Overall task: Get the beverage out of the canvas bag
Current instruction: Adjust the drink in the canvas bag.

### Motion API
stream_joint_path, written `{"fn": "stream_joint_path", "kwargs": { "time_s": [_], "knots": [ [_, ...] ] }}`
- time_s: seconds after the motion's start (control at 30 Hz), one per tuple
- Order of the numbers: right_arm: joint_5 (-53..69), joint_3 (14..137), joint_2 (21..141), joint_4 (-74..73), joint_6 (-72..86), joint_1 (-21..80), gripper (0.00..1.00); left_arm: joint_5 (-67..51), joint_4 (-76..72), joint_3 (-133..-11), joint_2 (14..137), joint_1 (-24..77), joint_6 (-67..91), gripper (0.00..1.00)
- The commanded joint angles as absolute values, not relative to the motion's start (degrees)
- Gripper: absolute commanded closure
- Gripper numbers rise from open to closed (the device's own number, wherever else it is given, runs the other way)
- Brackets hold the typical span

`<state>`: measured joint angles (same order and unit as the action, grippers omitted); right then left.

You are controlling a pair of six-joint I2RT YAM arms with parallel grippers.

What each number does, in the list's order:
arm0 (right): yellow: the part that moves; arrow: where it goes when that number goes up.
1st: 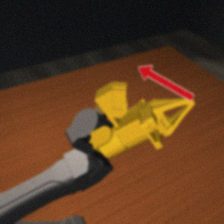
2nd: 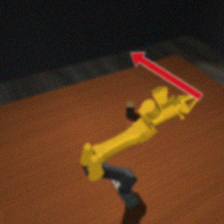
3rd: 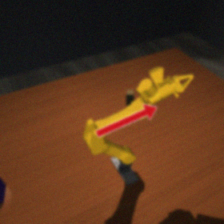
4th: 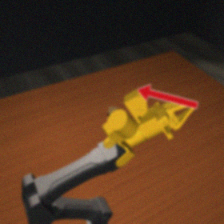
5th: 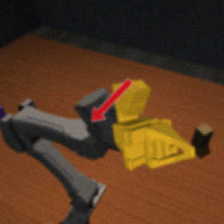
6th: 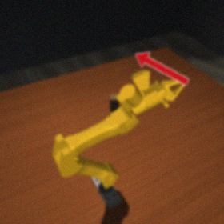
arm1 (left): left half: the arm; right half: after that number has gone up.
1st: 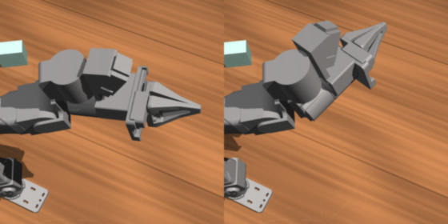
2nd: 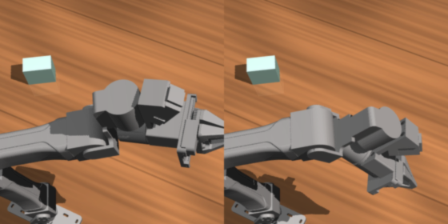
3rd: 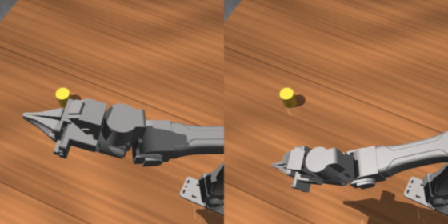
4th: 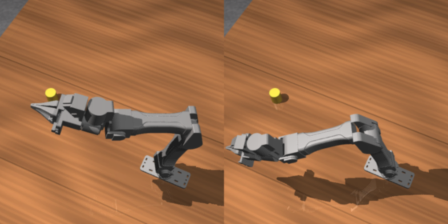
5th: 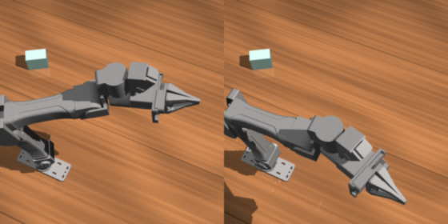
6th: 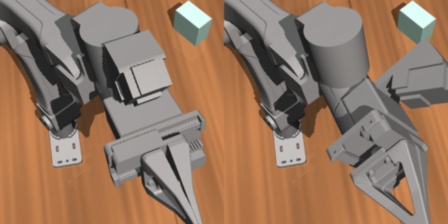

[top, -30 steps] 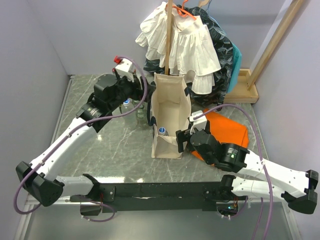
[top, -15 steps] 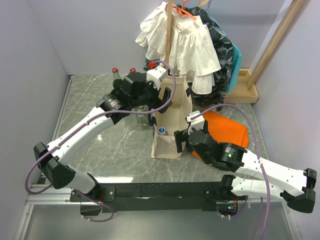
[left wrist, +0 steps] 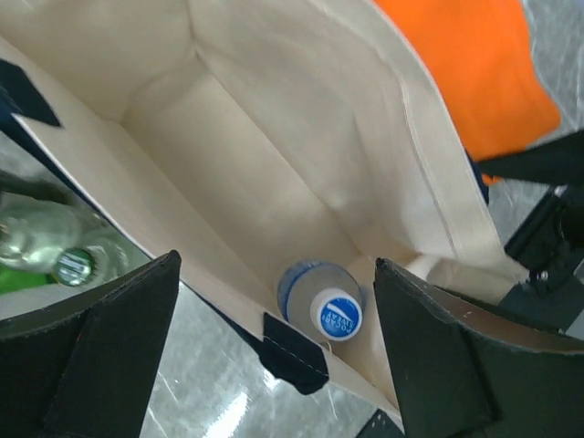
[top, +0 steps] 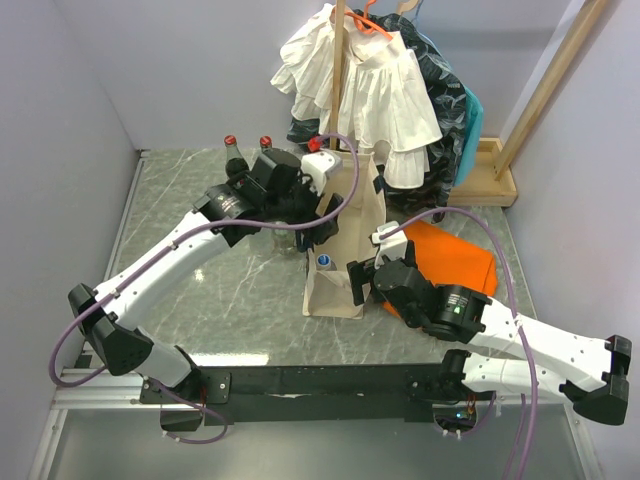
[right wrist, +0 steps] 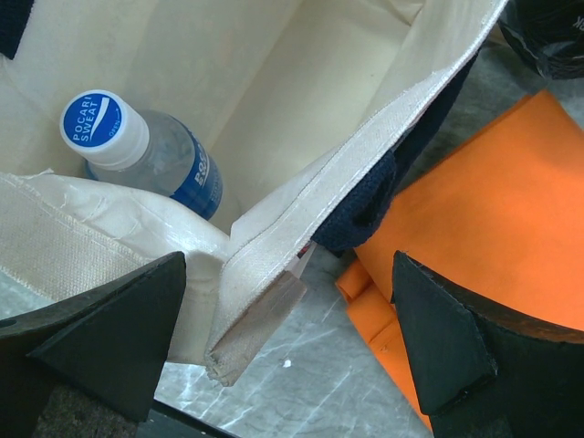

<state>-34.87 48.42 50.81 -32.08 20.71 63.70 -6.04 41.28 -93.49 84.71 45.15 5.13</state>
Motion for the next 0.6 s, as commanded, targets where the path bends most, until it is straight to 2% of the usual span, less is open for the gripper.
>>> {"fn": "stream_joint_path", "kwargs": {
  "time_s": [0.0,0.3,0.57],
  "knots": [
    [-34.28,48.87,51.33,-34.28,19.95,63.63,0.00,-8.52,42.80,-91.76,83.06,46.40,4.22,0.09],
    [-34.54,48.87,51.59,-34.28,20.13,63.63,0.00,-11.95,43.76,-91.14,82.96,48.43,3.43,0.08],
    [-35.24,48.69,51.15,-34.45,20.13,63.81,0.00,-10.11,47.90,-90.01,85.08,50.45,2.99,0.11]
  ]
}}
